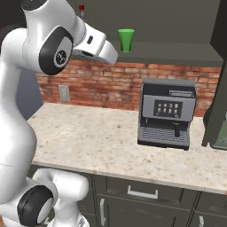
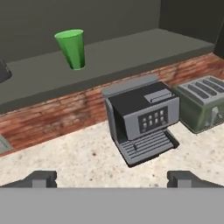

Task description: Open the cabinet directly in front. Then move the liquor and the cup to the dining counter with the candle on it.

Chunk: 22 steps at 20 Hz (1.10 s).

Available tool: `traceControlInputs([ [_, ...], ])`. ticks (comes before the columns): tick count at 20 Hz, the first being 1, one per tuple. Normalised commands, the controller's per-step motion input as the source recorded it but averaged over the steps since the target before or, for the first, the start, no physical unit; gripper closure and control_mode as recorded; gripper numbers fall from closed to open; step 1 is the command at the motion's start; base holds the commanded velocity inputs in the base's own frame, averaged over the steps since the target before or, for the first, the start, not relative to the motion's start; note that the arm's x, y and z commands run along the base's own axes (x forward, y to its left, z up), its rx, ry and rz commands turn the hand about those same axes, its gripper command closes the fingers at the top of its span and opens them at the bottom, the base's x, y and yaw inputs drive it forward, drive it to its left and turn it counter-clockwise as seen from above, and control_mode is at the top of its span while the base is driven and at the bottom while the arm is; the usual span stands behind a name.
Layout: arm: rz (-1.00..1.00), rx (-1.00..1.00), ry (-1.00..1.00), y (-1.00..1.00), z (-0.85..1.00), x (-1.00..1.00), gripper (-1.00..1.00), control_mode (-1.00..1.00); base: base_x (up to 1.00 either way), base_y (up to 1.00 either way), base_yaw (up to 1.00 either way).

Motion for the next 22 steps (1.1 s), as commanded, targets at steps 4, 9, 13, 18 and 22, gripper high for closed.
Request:
traceControlInputs([
  [4, 0.06, 0.11, -0.03, -0.22, 0.00, 0.02, -1.00, -1.00, 0.00, 0.00, 0.00],
  [9, 0.00, 0.00, 0.00, -0.01, 0.00, 0.01, -1.00, -1.00, 0.00, 0.00, 0.00],
  [13, 0.00, 0.01, 0.00, 0.00, 0.05, 0.25, -1.00, -1.00, 0.00, 0.00, 0.00],
  [18, 0.01, 0.07, 0.00, -0.01, 0.02, 0.35, -1.00, -1.00, 0.00, 0.00, 0.00],
  [22, 0.03, 0.08, -0.06, 0.00, 0.00, 0.20, -1.00, -1.00, 0.00, 0.00, 0.00],
])
